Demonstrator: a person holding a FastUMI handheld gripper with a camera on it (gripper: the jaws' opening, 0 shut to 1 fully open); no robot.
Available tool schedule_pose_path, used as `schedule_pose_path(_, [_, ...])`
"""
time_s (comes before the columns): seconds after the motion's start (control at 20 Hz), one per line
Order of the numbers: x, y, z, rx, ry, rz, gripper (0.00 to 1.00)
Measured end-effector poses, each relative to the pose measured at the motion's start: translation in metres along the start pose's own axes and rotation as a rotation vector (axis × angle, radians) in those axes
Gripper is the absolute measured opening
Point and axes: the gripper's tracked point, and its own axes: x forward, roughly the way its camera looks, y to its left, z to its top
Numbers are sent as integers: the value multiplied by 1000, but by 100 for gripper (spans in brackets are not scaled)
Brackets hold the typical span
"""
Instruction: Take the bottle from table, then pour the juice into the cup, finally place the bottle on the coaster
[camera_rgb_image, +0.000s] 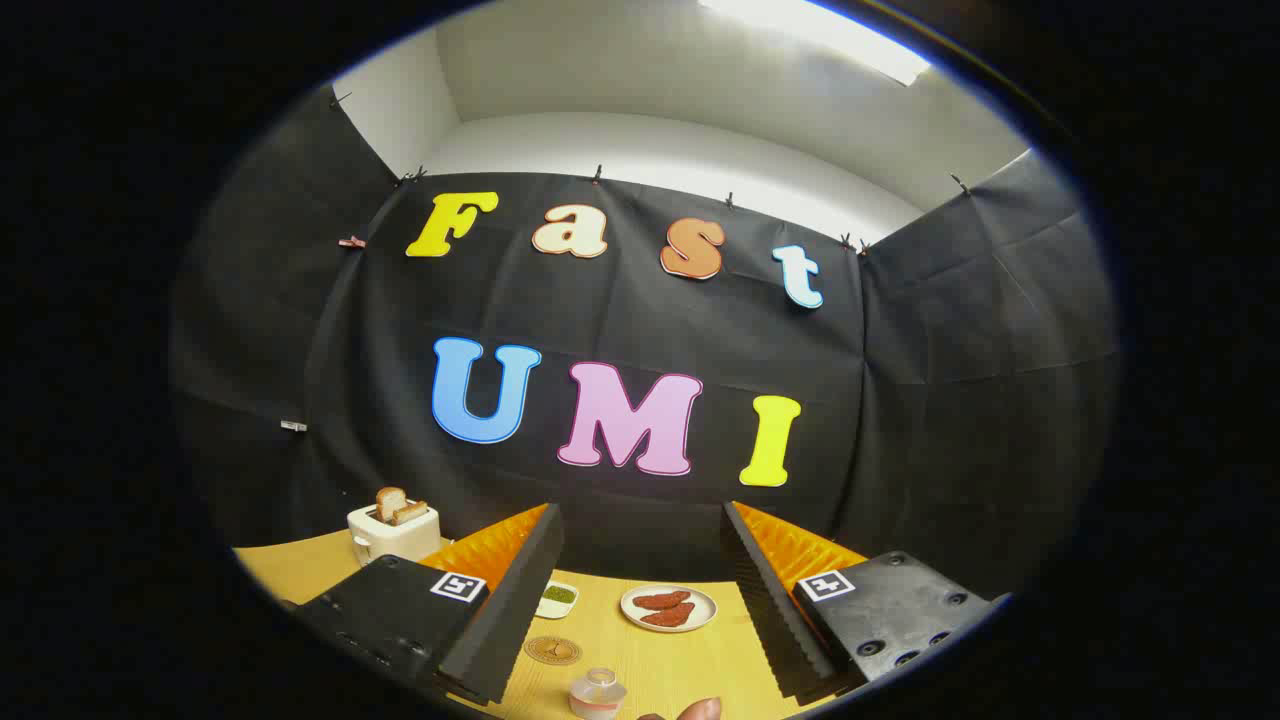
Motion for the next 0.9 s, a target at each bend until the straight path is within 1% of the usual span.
schedule_pose_path(0.15, [-2,-3,0,-12,-4,-12,97])
schedule_pose_path(0.9, [-5,-1,-4,-8,-10,-16,97])
